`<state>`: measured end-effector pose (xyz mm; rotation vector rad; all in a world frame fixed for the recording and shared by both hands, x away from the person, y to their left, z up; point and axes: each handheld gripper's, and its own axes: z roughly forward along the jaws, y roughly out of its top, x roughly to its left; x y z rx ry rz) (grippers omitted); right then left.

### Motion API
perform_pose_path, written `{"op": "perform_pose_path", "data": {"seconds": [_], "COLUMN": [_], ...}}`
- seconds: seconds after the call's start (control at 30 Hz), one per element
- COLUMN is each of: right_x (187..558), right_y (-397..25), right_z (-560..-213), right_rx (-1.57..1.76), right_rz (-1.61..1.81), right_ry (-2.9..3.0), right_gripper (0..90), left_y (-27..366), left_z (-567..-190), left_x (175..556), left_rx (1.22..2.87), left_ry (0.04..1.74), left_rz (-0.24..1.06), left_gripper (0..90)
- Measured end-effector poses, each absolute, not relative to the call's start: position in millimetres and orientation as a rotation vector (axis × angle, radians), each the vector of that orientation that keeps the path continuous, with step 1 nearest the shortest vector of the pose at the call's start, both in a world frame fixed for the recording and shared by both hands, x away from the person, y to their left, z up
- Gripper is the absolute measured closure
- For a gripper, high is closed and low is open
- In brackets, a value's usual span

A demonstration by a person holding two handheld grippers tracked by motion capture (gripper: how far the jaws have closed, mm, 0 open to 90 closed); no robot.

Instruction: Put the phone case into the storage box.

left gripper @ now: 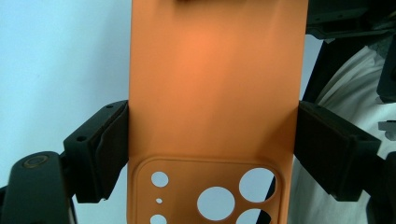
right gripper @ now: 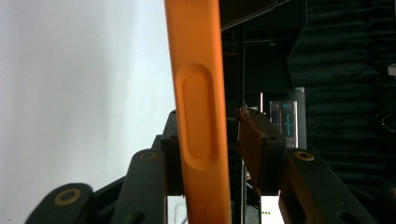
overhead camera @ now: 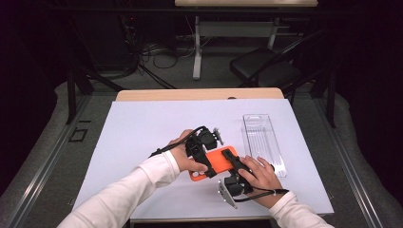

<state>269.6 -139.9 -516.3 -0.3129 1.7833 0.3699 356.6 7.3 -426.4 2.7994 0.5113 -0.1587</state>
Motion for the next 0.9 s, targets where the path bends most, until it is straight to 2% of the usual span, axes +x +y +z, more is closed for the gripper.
{"op": "perform_pose_path", "data": {"seconds": [0.9], "right_x": [271.6], "right_y": [-137.7], "right_z": [-519.2], "right_rx": [-0.339], "right_rz": [0.331], "right_ry": [1.740], "right_gripper": [76.3], "left_y": [7.0], "left_z": [-427.5], "left_x": [357.1], "left_rx": [2.789], "left_ry": [0.511], "left_rz": [-0.190], "left_gripper": [15.8]}}
